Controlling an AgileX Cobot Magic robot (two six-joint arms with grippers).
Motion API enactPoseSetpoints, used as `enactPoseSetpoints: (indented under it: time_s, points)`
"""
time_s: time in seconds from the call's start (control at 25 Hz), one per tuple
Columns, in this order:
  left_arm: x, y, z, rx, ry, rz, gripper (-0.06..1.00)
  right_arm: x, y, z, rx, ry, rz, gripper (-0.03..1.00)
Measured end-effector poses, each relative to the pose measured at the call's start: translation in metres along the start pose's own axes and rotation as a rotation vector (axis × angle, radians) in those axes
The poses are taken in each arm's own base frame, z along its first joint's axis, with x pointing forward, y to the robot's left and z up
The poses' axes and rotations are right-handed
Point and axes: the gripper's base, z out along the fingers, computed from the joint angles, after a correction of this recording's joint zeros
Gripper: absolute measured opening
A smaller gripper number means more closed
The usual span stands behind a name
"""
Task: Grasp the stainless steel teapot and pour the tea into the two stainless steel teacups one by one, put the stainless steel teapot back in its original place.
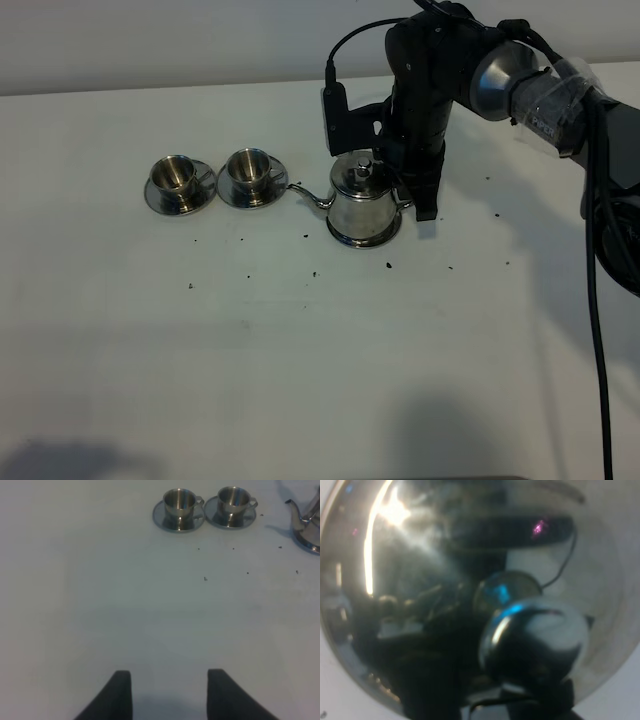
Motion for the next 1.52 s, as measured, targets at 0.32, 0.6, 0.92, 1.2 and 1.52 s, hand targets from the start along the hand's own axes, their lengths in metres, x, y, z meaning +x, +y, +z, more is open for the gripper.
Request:
enactPoseSetpoints:
  time_s: [0.32,0.6,0.92,1.2,1.52]
  points:
    - [0.0,0.0,0.0,0.0,0.0,0.0,0.39,0.001,0.001,0.0,-0.016,0.012,0.017,0.18]
    - [0.0,0.0,0.0,0.0,0.0,0.0,0.39,0.002,0.003,-0.008,-0.03,0.012,0.038,0.18]
    - [0.0,0.0,0.0,0.0,0.0,0.0,0.39,-0.002,0.003,-0.014,-0.044,-0.025,0.077,0.18]
    - [0.0,0.0,0.0,0.0,0.0,0.0,0.39,-0.01,-0.009,-0.041,0.007,-0.088,0.153,0.18]
    - [0.0,0.0,0.0,0.0,0.0,0.0,0.39,-0.018,-0.019,-0.054,0.112,-0.119,0.204,0.18]
